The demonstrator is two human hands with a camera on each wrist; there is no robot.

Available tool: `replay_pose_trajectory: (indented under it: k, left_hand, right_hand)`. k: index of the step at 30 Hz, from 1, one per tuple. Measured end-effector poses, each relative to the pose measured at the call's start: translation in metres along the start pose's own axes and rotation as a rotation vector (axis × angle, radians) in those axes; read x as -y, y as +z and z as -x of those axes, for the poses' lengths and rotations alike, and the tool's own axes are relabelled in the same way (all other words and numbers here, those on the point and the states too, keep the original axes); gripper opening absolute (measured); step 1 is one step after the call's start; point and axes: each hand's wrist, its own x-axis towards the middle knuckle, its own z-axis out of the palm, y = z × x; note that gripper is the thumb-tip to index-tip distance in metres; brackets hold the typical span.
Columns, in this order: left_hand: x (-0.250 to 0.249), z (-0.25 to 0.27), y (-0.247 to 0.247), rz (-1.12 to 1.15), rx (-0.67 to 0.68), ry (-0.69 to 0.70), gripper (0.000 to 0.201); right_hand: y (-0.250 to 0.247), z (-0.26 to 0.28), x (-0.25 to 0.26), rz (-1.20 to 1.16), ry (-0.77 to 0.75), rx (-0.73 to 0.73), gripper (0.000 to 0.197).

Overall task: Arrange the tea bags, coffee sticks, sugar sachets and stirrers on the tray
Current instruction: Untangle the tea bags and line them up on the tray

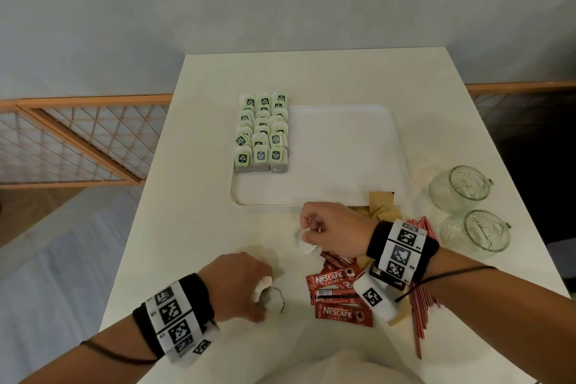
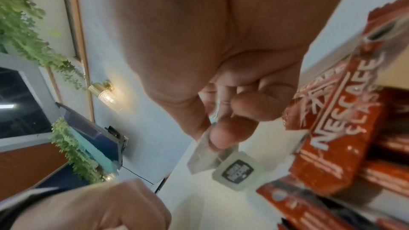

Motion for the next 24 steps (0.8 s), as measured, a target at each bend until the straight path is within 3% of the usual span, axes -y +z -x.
replay_pose_trajectory:
  k: [1,3,10,15,18,21,24]
  left_hand:
    - [0.000,-0.001,0.001,-0.011,-0.002,0.010,0.031]
    - [0.001,-0.003,0.002,0.006,-0.018,0.028,0.025]
    - [0.014,-0.005,-0.016,0.412,-0.139,0.000,0.037]
    - [0.020,-0.008,-0.040,0.781,-0.253,0.024,0.027]
    - [0.019,-0.011,-0.056,0.940,-0.360,0.020,0.006]
    - [0.016,-0.016,-0.066,1.065,-0.482,0.007,0.024]
    - [0.018,-0.018,-0.070,1.144,-0.570,-0.027,0.018]
  right_hand:
    - [-0.002,0.000,0.000,-0.017,-0.010,0.009,0.004]
    - [-0.005,0.000,0.001,-0.028,-0.023,0.011,0.010]
    - [-0.021,0.005,0.003,-0.107,0.010,0.088,0.044]
    - [-0.029,0.001,0.004,-0.186,-0.083,-0.047,0.017]
    - [-0.031,-0.001,0.005,-0.194,-0.106,-0.128,0.010]
    - [-0.033,-0.005,0.004,-0.204,-0.137,-0.217,0.009]
    - [-0.039,-0.009,0.011,-0.280,-0.125,-0.207,0.013]
